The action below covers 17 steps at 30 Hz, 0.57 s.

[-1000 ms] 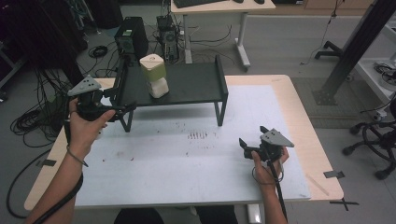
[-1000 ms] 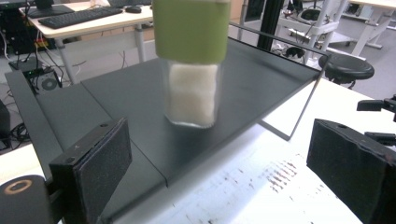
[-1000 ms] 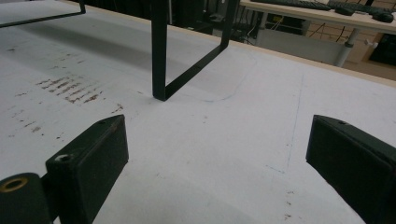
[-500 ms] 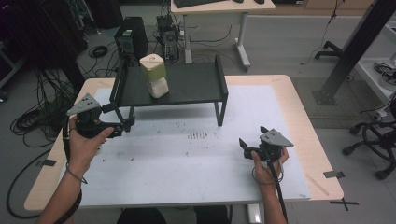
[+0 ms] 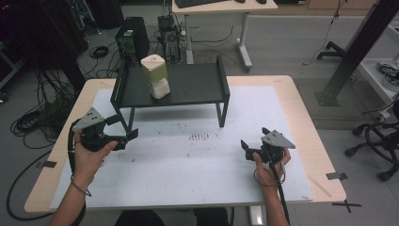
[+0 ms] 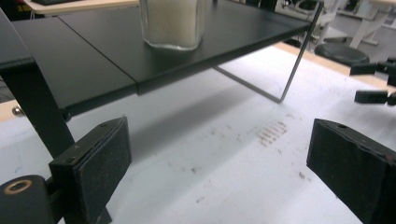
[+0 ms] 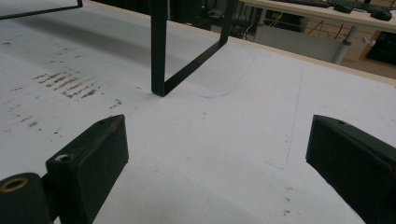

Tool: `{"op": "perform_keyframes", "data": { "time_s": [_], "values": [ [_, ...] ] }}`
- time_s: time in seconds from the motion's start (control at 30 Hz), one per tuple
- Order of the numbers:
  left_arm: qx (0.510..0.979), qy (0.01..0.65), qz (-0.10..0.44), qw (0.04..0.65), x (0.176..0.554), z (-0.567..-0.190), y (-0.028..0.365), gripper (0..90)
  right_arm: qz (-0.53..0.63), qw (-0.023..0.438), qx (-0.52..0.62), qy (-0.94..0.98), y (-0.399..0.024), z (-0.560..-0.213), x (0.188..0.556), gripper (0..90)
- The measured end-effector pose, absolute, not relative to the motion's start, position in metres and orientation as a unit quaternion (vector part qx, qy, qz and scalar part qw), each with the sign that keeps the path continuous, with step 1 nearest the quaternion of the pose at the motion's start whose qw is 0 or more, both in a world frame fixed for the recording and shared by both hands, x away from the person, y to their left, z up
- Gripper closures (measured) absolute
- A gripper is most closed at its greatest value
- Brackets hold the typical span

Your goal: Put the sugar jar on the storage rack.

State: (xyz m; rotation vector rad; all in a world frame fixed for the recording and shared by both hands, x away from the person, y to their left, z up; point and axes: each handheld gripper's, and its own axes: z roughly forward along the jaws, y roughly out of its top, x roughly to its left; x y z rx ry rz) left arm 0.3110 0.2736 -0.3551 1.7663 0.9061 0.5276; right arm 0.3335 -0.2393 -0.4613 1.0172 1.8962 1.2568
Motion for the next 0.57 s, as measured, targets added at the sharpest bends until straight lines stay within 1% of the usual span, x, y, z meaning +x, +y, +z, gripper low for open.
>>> {"op": "perform_keyframes", "data": {
  "time_s": [0.37,0.57],
  "values": [
    [0.724,0.383,0.228,0.526,0.3091,-0.3583,0.2774,5.8,0.473,0.316,0.388,0.725,-0.2385,-0.4622,0.3347,5.8],
    [0.704,0.384,0.222,0.554,0.3017,-0.3576,0.282,5.8,0.472,0.316,0.386,0.727,-0.2379,-0.4624,0.335,5.7]
  ]
}}
